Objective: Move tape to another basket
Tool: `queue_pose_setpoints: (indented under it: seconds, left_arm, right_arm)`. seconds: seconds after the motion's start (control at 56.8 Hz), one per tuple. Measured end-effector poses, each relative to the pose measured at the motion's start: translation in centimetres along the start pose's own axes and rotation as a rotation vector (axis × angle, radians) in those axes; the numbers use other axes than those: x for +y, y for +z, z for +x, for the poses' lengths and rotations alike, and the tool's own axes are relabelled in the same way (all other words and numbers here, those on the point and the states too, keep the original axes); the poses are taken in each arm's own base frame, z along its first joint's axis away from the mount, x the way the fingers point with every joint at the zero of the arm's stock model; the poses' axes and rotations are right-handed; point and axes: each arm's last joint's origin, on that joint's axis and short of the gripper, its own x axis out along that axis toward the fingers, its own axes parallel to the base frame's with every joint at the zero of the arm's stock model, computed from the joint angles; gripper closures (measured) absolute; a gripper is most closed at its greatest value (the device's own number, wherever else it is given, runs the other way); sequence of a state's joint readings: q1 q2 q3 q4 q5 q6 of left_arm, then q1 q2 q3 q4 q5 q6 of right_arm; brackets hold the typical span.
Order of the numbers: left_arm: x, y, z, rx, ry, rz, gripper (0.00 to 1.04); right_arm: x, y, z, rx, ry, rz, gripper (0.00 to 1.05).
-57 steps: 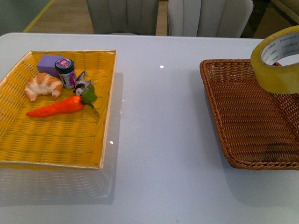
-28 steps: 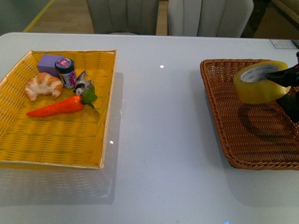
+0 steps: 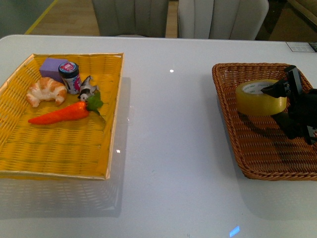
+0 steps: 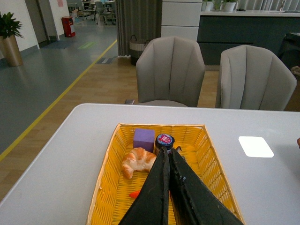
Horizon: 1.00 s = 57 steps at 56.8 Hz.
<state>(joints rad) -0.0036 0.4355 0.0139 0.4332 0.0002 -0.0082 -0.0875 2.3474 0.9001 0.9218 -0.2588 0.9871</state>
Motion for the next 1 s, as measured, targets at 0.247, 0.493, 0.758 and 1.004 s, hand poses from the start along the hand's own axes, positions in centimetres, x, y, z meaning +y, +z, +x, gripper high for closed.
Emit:
queue_pose_setpoints:
  seconds: [0.247,0.493,0.758,1.004]
  left_arm:
    - [0.0,0.1,-0.7,-0.005,0.0,0.0,1.03]
    - [0.0,0.1,-1.2,-0.003,0.001,0.0,1.03]
    - [0.0,0.1,-1.7,-0.003,0.0,0.0,1.03]
    - [0.0,-0.3,-2.8,0.014,0.003,0.0,1.03]
  right_arm:
    - [0.6,1.1,-4.6,-0.034,0.02,-0.035,0.09]
    - [2.9,1.7,-13.0,-0.132,0.023,-0.192,0.09]
    - [6.7,0.9,-22.8,-0.372,0.117,-0.513,0.19]
    - [6.8,-2.8,-27.3,-0.551,0.105,-1.01,0.71]
